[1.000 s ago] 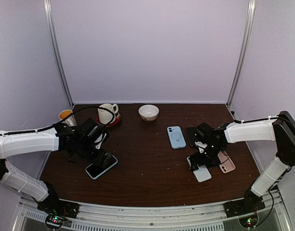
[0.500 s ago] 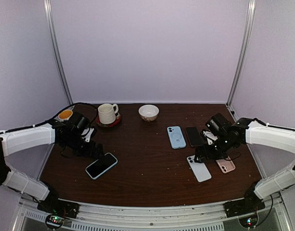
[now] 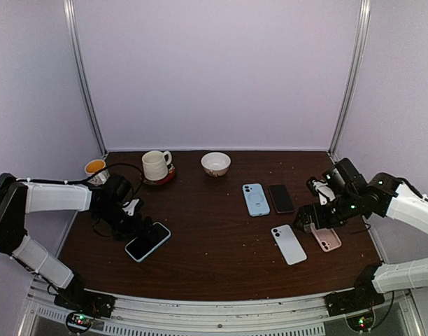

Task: Take the phone out of the phone case
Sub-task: Adjust the phone with the phone case at the center of the board, then pick up the phone with the phone case at the center of the board.

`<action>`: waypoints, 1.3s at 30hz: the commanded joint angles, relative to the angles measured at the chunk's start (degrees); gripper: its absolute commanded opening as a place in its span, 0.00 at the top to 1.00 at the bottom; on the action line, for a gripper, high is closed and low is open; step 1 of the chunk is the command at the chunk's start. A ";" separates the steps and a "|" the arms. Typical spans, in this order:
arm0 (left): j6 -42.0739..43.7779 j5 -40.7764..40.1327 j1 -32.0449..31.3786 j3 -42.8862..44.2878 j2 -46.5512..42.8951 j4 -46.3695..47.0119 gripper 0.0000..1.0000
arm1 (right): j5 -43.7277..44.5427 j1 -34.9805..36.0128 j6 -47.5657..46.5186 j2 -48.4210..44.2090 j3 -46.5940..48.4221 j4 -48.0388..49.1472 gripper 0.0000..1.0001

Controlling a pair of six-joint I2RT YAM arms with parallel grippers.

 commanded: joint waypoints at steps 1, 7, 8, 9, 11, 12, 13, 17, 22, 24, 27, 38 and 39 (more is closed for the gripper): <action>-4.56 4.29 -0.11 -3.11 -0.81 3.08 0.03 | 1.64 0.16 -0.36 -2.71 -0.81 -2.71 0.00; -12.00 1.92 -6.24 -8.52 -8.08 4.23 0.02 | 1.35 0.16 0.80 -5.18 -1.10 -3.02 0.00; -14.32 1.66 -7.87 -9.36 -9.10 5.08 0.02 | 1.19 0.16 1.07 -5.44 -1.27 -2.77 0.00; -16.02 1.50 -9.41 -10.26 -10.06 5.86 0.02 | 0.93 0.16 1.33 -5.58 -1.49 -2.51 0.00; -19.25 0.51 -12.37 -11.73 -11.82 7.75 0.02 | 0.38 0.20 1.82 -5.70 -1.78 -2.03 0.00; -20.82 -0.04 -13.74 -12.50 -12.65 9.02 0.02 | 0.10 0.24 2.08 -5.76 -1.94 -1.78 0.00; -22.45 -0.43 -15.00 -13.41 -13.33 10.95 0.02 | -0.07 0.24 2.27 -5.78 -2.19 -1.48 0.00; -26.23 -1.82 -19.18 -13.11 -11.67 16.00 0.03 | 0.26 0.24 3.48 -5.94 -3.57 0.36 0.00; -26.45 -2.55 -24.45 -6.88 -3.78 18.08 0.02 | 1.97 0.54 5.74 -7.06 -5.35 2.64 0.00; -26.12 -3.51 -25.47 -4.43 -1.74 18.03 0.02 | 1.68 1.27 5.87 -7.48 -5.90 3.84 0.00; -25.31 -5.12 -25.82 -2.19 -1.21 16.49 0.02 | 1.18 3.42 5.22 -7.40 -6.34 6.54 0.00; -16.98 -27.36 -25.45 1.71 -16.21 -6.85 0.02 | 2.98 18.73 -5.35 5.40 2.03 17.72 0.00; -16.47 -29.10 -25.16 1.29 -18.10 -7.90 0.03 | 2.93 19.61 -6.51 7.48 3.78 18.39 0.00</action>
